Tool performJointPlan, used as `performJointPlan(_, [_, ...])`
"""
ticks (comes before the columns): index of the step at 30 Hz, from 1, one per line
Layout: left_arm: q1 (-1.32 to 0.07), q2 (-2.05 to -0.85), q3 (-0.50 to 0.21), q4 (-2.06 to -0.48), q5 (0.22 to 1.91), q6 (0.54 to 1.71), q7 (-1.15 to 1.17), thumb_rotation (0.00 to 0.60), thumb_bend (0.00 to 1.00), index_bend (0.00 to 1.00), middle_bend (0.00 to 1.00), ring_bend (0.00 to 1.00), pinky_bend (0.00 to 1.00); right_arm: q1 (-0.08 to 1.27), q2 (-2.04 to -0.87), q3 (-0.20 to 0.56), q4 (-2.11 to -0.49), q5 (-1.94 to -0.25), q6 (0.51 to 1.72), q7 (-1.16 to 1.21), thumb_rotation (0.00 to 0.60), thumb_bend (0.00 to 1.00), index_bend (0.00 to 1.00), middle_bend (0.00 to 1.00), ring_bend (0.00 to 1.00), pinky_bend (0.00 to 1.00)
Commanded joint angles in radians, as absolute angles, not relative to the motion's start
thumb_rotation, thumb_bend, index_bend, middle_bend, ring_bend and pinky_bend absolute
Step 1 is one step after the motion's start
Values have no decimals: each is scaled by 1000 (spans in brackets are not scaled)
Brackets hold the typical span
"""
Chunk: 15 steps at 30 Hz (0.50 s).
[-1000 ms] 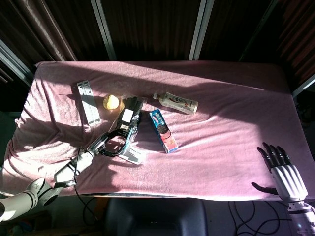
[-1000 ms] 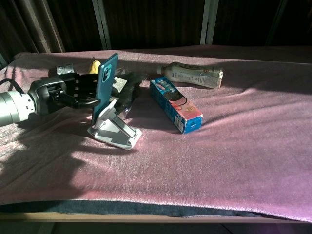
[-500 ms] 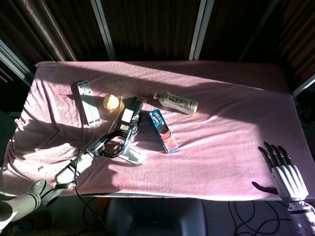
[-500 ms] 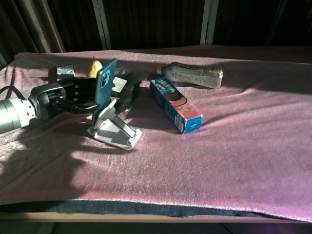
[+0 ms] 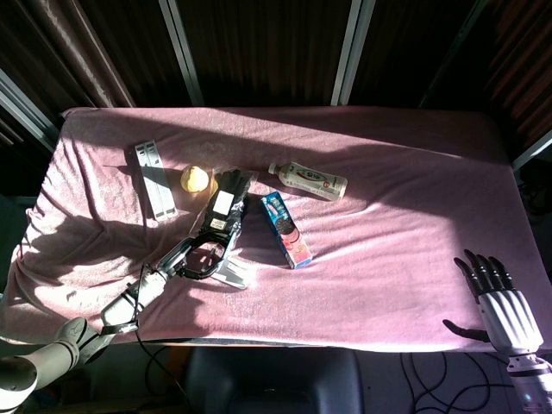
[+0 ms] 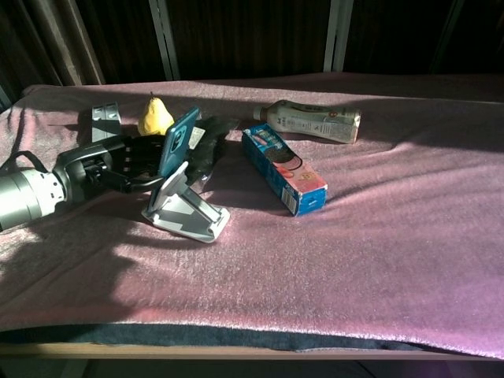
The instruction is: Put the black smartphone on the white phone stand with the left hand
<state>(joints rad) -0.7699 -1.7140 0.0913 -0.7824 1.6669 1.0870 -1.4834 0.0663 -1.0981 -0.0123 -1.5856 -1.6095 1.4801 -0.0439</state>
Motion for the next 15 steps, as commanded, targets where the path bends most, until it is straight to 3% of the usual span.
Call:
performJointPlan(1, [-768,-1722,96,-771,1670,1094,-1485,600,366,840,769,341,38,66,-1097,-13,-1585,-1611,1480,-43,600,120,0,0,0,0])
performJointPlan(6, [-767,-1736,97,-753,1671,1103,-1483,600,365,712,652,290,36,67,-1095,-15,-1586,-1614,1478,-39,600,119,0,0,0,0])
performJointPlan(11, [-764,-1750,100,-733,1670,1107,-1472,600,352,486,485,178,28,66,-1092,-17,-1586,-1617,1478,-35,600,119,0,0,0,0])
performJointPlan(15, [-764,-1755,105,-723,1673,1109,-1467,600,342,375,376,108,18,66,-1091,-19,-1585,-1619,1477,-32,600,119,0,0,0,0])
